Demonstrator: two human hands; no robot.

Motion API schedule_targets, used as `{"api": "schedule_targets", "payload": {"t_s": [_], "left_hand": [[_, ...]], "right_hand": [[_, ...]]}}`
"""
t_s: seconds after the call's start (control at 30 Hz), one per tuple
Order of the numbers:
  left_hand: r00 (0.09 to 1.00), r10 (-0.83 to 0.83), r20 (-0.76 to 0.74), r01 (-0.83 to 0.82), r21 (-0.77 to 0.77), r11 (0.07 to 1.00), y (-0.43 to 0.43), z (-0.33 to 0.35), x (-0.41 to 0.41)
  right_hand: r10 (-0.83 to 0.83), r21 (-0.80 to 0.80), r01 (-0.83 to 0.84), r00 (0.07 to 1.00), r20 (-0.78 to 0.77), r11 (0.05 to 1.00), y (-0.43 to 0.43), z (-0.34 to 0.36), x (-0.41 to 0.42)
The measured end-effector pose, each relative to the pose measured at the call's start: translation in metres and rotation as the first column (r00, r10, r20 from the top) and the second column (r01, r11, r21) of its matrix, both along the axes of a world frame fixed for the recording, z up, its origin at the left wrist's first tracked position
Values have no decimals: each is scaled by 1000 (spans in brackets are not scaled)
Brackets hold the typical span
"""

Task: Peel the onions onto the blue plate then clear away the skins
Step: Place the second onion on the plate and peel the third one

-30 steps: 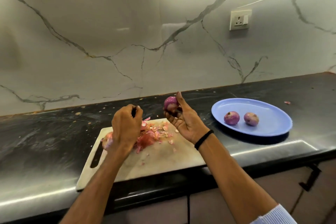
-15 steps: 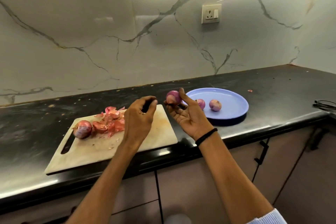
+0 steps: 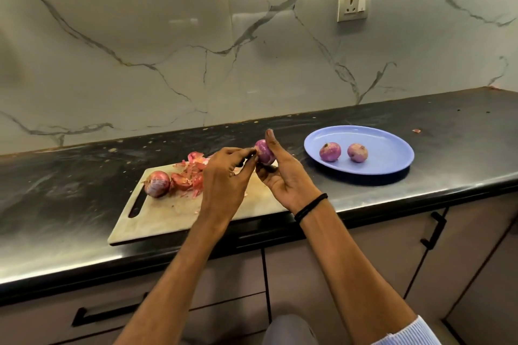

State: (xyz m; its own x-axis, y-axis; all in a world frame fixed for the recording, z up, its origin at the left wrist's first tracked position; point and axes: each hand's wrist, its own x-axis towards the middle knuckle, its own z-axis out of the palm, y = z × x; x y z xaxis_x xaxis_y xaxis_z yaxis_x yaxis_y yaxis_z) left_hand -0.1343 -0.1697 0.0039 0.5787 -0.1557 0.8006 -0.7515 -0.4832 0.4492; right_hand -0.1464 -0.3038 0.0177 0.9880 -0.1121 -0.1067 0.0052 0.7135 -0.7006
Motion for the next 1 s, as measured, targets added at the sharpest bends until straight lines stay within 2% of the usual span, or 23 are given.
{"api": "schedule_targets", "payload": {"t_s": [0.13,0.2,0.47,0.7,0.8,0.87,1.0], "left_hand": [[996,52,65,-58,91,994,7,0,1],[996,59,71,-67,104,992,9,0,1],[996,85,34,-88,77,993,9,1,-2],[997,69,-24,-65,139,988,10,6,4],[996,67,-50,-60,138,989,8,5,4],[994,24,-102,-17,70,997,6,2,2],[924,-169,-343,78,-263,962,5,-3,-5]], "right_hand": [[-62,-200,59,998,-7,978,9,0,2],[-67,-239,64,998,-5,969,10,-1,2],[-67,-273,68,998,13,960,13,-2,-1],[-47,-318,57,998,39,946,9,-6,-3],[-41,-285,47,999,27,957,11,-11,-3],[-14,-222,15,1000,6,975,12,-14,-2],[49,-111,-57,996,-70,992,10,-23,-1]]}}
